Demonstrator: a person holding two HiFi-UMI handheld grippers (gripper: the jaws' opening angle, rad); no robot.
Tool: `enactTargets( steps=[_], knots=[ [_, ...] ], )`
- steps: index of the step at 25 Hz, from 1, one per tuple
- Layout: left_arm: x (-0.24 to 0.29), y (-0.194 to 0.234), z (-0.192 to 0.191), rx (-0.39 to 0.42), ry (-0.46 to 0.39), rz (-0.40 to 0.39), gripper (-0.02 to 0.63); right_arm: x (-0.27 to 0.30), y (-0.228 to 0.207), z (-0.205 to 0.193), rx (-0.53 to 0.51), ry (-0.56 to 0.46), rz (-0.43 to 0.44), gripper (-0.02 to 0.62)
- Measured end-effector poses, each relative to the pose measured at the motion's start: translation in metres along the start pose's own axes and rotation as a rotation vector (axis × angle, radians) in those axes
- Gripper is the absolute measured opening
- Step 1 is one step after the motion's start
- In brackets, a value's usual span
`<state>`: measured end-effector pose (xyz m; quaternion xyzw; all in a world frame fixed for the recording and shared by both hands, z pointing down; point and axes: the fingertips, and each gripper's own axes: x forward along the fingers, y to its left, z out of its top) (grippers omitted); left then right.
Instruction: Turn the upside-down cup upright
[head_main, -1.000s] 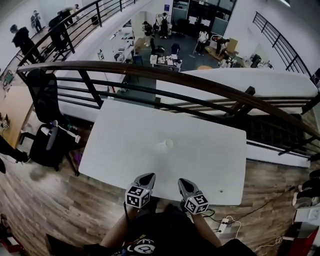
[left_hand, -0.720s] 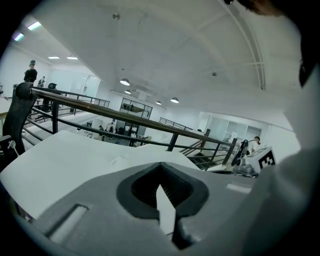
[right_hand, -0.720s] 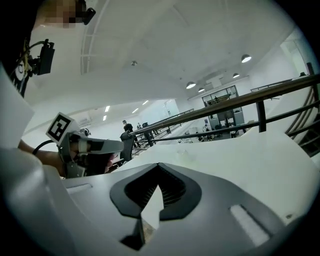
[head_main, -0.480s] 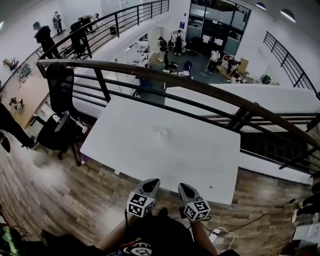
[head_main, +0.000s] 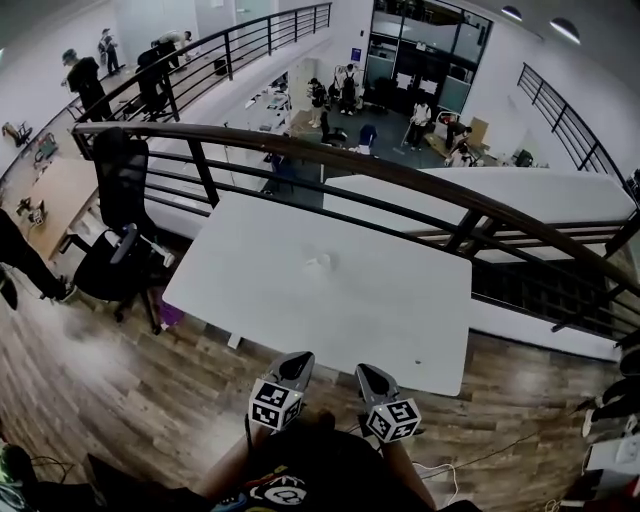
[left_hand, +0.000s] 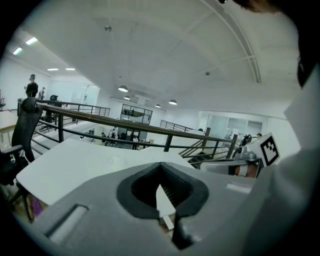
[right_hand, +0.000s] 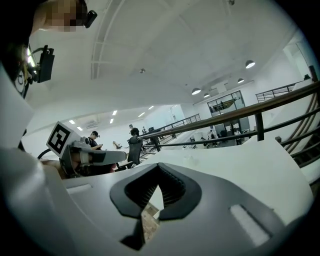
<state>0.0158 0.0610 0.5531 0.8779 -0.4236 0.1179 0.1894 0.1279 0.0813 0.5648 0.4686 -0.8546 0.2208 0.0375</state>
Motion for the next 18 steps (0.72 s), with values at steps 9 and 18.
enactTargets(
  steps=[9, 18],
  knots=[
    [-0.021, 0.006, 0.025, -0.084, -0.039, -0.08, 0.005, 0.022, 0.032, 0.006, 0.014, -0.02, 0.04, 0.002],
    [-0.028, 0.015, 0.01, -0.045, -0.02, -0.087, 0.005, 0.033, 0.045, -0.003, 0.003, 0.0, 0.05, 0.002]
  ],
)
